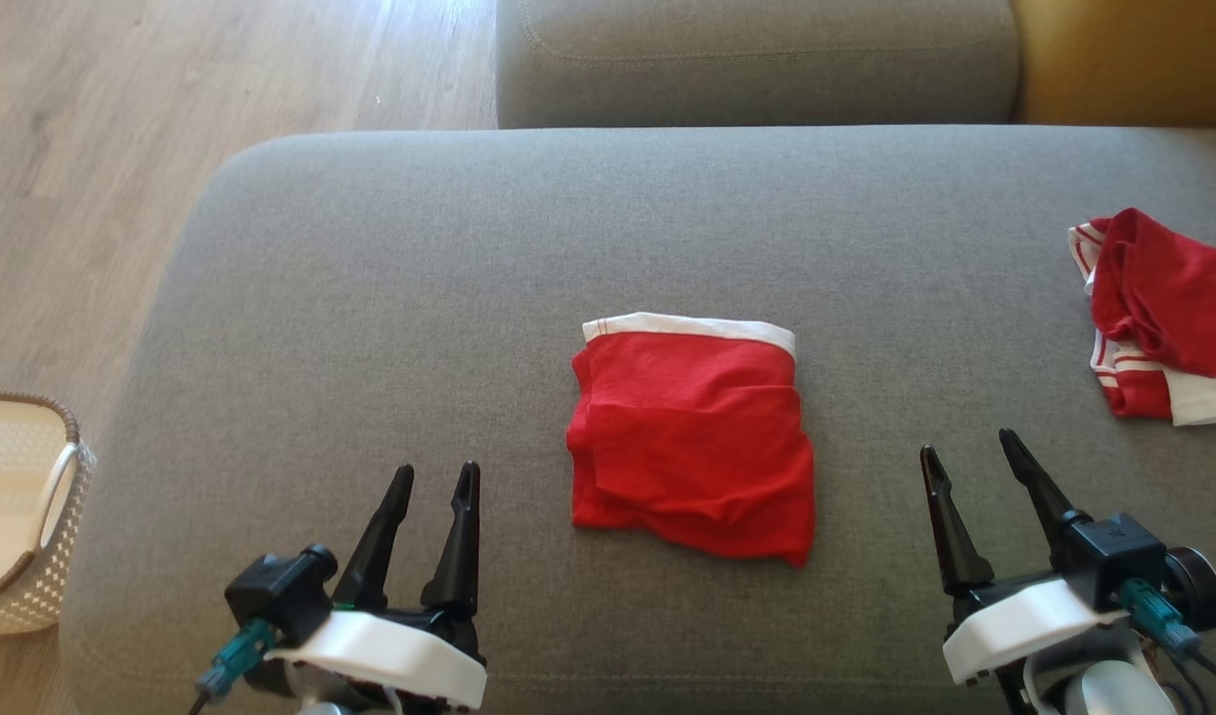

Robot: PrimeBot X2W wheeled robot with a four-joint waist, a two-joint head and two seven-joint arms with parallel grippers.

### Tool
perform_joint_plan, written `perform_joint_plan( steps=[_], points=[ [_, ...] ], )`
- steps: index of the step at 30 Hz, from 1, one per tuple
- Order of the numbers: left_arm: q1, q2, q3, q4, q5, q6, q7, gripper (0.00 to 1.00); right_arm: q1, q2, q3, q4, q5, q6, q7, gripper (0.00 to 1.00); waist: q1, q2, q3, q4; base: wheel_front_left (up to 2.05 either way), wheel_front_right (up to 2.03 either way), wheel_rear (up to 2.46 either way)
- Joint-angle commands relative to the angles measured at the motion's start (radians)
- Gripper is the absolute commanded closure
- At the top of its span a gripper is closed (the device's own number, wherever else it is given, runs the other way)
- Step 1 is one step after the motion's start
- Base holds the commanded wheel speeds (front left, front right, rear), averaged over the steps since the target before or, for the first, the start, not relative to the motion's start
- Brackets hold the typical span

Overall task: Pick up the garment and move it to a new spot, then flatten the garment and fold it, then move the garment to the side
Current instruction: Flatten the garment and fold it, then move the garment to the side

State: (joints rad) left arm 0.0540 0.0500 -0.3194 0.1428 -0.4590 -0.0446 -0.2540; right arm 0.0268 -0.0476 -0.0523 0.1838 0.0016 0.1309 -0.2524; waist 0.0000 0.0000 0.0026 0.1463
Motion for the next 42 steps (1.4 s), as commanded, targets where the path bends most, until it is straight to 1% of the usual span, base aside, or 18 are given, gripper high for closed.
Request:
perform_joint_plan(
  steps=[1, 7, 14, 17, 22, 28, 34, 35, 36, 37, 42],
  points=[
    [-0.039, 0.000, 0.025, -0.035, 0.008, 0.000, -0.008, 0.00, -0.040, -0.003, 0.027, -0.026, 0.009, 0.000, -0.009, 0.00, 0.0000, 0.0000, 0.003, 0.001, 0.00, 0.00, 0.00],
    [-0.058, 0.000, 0.014, -0.037, 0.008, -0.005, -0.008, 0.00, -0.067, -0.003, 0.047, 0.007, 0.032, 0.000, -0.009, 0.00, 0.0000, 0.0000, 0.034, 0.021, 0.00, 0.00, 0.00],
    [-0.090, 0.000, 0.009, -0.042, 0.007, -0.010, -0.008, 0.00, -0.166, -0.003, 0.110, 0.127, 0.127, 0.000, 0.013, 0.00, 0.0000, 0.0000, 0.103, 0.049, 0.00, 0.00, 0.00],
    [-0.107, 0.000, -0.003, -0.044, 0.004, -0.013, -0.008, 0.00, -0.219, -0.003, 0.143, 0.174, 0.135, 0.000, 0.033, 0.00, 0.0000, 0.0000, 0.133, 0.066, 0.00, 0.00, 0.00],
    [-0.132, 0.000, -0.017, -0.044, 0.000, -0.015, -0.008, 0.00, -0.292, -0.003, 0.138, 0.274, 0.178, 0.000, 0.062, 0.00, 0.0000, 0.0000, 0.171, 0.099, 0.00, 0.00, 0.00],
    [-0.146, 0.000, -0.022, -0.042, -0.008, -0.012, -0.008, 0.00, -0.352, -0.003, 0.130, 0.389, 0.247, 0.000, 0.071, 0.00, 0.0000, 0.0000, 0.194, 0.138, 0.00, 0.00, 0.00],
    [-0.147, 0.000, -0.021, -0.041, -0.012, -0.010, -0.008, 0.00, -0.388, -0.003, 0.158, 0.482, 0.260, 0.000, 0.076, 0.00, 0.0000, 0.0000, 0.195, 0.159, 0.00, 0.00, 0.00],
    [-0.147, 0.000, -0.020, -0.040, -0.013, -0.009, -0.008, 0.00, -0.392, -0.003, 0.166, 0.494, 0.263, 0.000, 0.076, 0.11, 0.0000, 0.0000, 0.194, 0.161, 0.00, 0.00, 0.00],
    [-0.147, 0.000, -0.020, -0.040, -0.013, -0.009, -0.008, 0.00, -0.397, -0.003, 0.170, 0.505, 0.261, 0.000, 0.074, 0.67, 0.0000, 0.0000, 0.192, 0.161, 0.00, 0.00, 0.00],
    [-0.146, 0.000, -0.020, -0.040, -0.013, -0.008, -0.008, 0.00, -0.402, -0.003, 0.174, 0.516, 0.253, 0.000, 0.072, 1.00, 0.0000, 0.0000, 0.190, 0.161, 0.00, 0.00, 0.00],
    [-0.141, 0.000, -0.019, -0.042, -0.012, -0.006, -0.008, 0.00, -0.425, -0.003, 0.165, 0.566, 0.190, 0.000, 0.054, 1.00, 0.0000, 0.0000, 0.179, 0.147, 0.00, 0.00, 0.00]
  ],
)
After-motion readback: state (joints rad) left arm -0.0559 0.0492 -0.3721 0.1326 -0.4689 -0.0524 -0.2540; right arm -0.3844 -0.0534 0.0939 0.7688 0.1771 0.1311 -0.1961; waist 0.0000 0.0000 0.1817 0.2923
